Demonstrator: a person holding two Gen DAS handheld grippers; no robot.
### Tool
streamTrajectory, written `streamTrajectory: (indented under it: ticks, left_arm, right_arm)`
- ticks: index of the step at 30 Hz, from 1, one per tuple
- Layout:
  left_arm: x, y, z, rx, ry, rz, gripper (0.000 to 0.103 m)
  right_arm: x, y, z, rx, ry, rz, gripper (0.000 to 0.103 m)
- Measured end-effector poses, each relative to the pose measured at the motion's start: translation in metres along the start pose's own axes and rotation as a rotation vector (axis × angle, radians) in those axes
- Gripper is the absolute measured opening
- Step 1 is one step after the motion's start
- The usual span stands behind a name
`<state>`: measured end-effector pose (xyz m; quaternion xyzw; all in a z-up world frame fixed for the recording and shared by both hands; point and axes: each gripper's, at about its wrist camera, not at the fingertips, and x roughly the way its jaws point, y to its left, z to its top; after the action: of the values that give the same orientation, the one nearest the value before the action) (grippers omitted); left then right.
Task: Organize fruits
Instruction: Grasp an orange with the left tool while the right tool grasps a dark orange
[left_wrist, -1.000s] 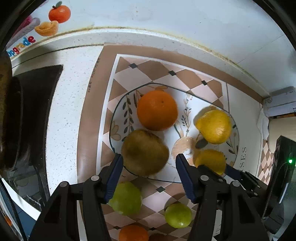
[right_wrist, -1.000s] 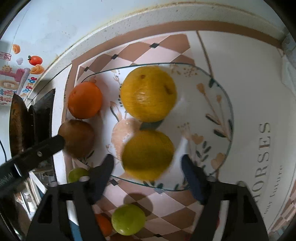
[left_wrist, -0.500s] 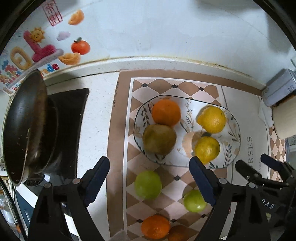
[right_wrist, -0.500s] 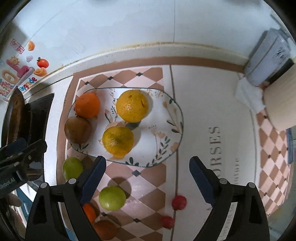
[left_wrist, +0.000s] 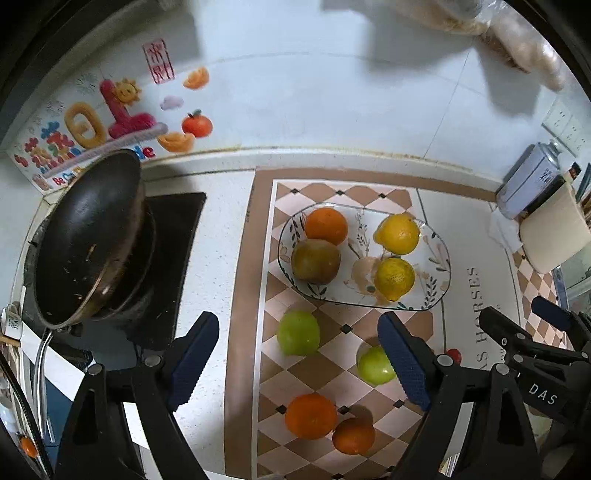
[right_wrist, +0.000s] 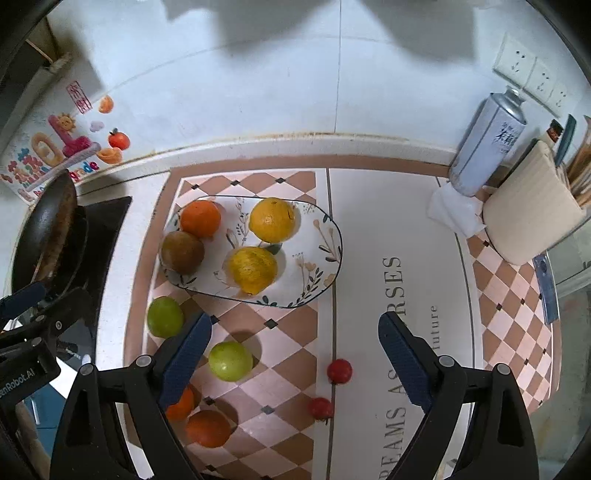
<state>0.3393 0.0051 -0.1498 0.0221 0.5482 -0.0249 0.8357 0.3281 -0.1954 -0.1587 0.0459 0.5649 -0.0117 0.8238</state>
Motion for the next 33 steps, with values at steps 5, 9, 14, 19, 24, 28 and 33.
streamTrajectory:
  ticks: [5,9,14,19,24,28,33]
  left_arm:
    - [-0.024,0.002,-0.010,-0.001,-0.045,-0.010,0.088]
    - [-0.039,0.002,-0.019,0.003,-0.069,-0.010,0.088]
    - [-0.046,0.005,-0.028,-0.001,-0.071,-0.013,0.088]
    - [-0.023,0.015,-0.040,0.005,-0.002,0.017,0.090]
    - [0.020,0.031,-0.061,-0.001,0.127,0.072,0.100]
    - [0.049,0.046,-0.076,-0.042,0.226,0.079,0.100]
    - [0.074,0.056,-0.094,-0.084,0.319,0.068,0.100]
  right_arm:
    - [-0.029,0.007,-0.012,0.000,-0.045,0.014,0.094]
    - [-0.047,0.010,-0.019,0.005,-0.071,0.028,0.094]
    - [-0.041,0.011,-0.028,0.020,-0.016,0.080,0.094]
    - [0.025,0.019,-0.050,0.019,0.235,0.256,0.094]
    - [0.109,0.052,-0.089,-0.072,0.529,0.368,0.094]
    - [0.145,0.079,-0.113,-0.184,0.612,0.323,0.094]
    - [0.156,0.094,-0.125,-0.242,0.621,0.314,0.060]
